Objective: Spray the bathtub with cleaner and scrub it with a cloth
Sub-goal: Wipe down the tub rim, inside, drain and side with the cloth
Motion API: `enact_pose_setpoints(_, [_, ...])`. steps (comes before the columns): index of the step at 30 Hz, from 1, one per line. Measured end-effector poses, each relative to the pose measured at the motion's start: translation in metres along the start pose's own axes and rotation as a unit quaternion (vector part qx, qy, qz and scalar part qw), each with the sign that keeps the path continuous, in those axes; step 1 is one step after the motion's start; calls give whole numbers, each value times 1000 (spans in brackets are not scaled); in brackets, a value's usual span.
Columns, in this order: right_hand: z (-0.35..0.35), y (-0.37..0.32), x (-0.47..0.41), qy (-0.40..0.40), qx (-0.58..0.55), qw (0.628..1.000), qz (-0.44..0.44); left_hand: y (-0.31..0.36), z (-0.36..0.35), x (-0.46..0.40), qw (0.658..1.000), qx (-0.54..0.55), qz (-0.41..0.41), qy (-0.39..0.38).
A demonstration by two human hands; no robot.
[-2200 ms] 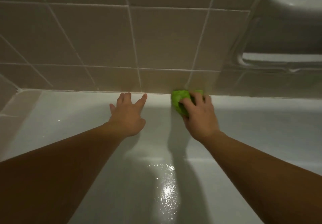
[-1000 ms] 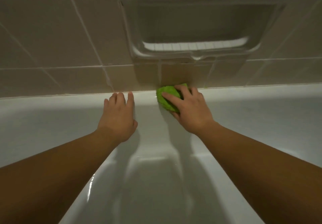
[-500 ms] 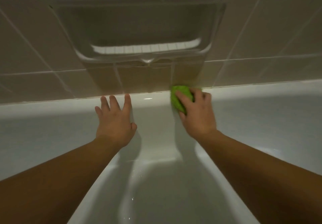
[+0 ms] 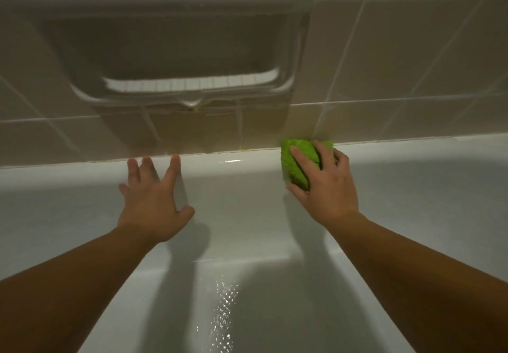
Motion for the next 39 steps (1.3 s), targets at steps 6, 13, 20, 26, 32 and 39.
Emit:
enact_pose_setpoints(6, [2,-3,-2,-18,-51,997,-49,-1,5,1,999,-16,-7,-42])
enact_pose_setpoints(13, [28,-24,11,-69,-234,960,-135,-13,47,22,991,39,-11,-124])
enact_pose_setpoints(20, [130,-78,-19,143,-227,960,-77,-33,175,31,939,328,10,108])
enact_pose_setpoints(26, [164,-119,-86,118,-75,990,-24,-43,266,18,885,361,-139,260])
enact_pose_setpoints(32, [129,-140,-130,-51,-4,994,-101,-45,273,-1,918,248,-226,213])
enact_pose_setpoints(39, [108,-220,-159,-97,-69,992,34,-51,276,-4,910,208,-288,213])
Point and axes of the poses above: each hand's wrist, its own x-axis away from the middle knuckle, its own z-axis out of the back of the hand, y = z × x, the point moved 7 cm from there along -x, towards the middle knuckle, and after that the axes turned 10 degrees about z, right-handed, at the moved point
